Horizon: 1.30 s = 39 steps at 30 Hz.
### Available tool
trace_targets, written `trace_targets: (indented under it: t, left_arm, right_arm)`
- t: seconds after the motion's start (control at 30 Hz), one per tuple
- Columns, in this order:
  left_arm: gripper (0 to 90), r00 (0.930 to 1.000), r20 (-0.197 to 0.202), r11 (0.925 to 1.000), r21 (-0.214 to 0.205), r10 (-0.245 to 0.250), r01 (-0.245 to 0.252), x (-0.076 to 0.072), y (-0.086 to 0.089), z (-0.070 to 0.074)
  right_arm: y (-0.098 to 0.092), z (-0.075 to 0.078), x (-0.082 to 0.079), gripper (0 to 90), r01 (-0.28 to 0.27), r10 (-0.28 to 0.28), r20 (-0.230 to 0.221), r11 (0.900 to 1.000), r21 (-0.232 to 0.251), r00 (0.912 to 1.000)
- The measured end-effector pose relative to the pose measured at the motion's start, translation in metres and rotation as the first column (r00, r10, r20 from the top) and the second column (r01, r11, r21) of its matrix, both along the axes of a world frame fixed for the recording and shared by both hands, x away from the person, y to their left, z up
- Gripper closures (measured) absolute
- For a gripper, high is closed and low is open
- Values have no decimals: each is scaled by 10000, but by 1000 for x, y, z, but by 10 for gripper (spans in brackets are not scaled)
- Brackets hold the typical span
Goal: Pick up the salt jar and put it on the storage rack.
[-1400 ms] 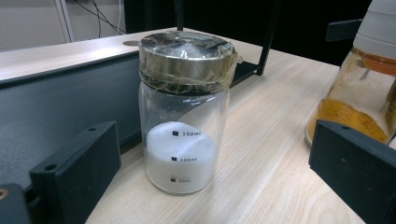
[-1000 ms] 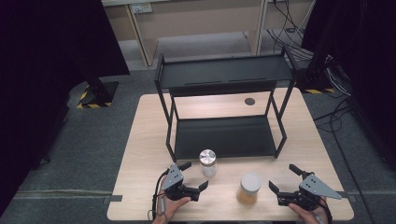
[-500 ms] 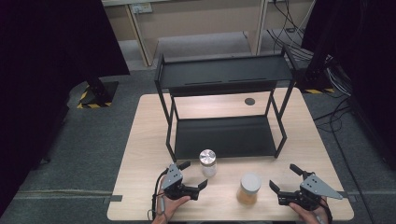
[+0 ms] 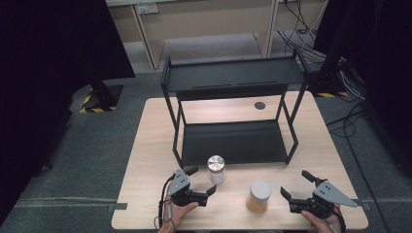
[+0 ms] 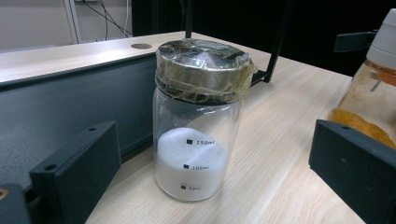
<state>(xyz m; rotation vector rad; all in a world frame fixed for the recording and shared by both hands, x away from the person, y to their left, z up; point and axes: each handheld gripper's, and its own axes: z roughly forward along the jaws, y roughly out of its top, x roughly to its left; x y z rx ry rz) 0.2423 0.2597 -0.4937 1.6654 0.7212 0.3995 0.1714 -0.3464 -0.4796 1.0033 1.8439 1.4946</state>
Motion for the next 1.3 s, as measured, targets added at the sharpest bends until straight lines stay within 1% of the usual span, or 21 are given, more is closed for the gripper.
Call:
trace_targets:
  t: [0.3, 0.37, 0.67, 0.77, 0.93, 1.03, 1.3]
  left_arm:
    - [16, 10000, 43, 10000, 53, -25, 25, 5, -7, 0]
    - [16, 10000, 28, 10000, 21, -7, 7, 8, -8, 1]
    - [16, 9999, 131, 9999, 169, 35, -37, 16, -10, 4]
    - [16, 9998, 192, 9998, 190, -8, 4, 19, -13, 5]
    - [16, 9999, 131, 9995, 324, -66, 61, 23, -19, 4]
    - [16, 9998, 166, 9993, 368, -126, 120, 25, -22, 5]
    - [16, 9996, 191, 9984, 524, -207, 197, 31, -31, 6]
  right_arm:
    - [0, -1, 1, 4, 19, -18, -16, 10000, 77, 10000]
    - [0, -1, 2, 4, 20, -19, -77, 9999, 101, 10000]
    - [0, -1, 2, 4, 26, -24, -117, 9999, 113, 9999]
    - [0, -1, 2, 4, 22, -21, -114, 9999, 107, 9999]
    - [0, -1, 2, 5, -48, 49, -135, 9999, 106, 9999]
    - [1, -2, 2, 5, -76, 78, -142, 9999, 102, 9999]
    - [0, -2, 3, 4, -56, 62, -231, 9997, 238, 9997]
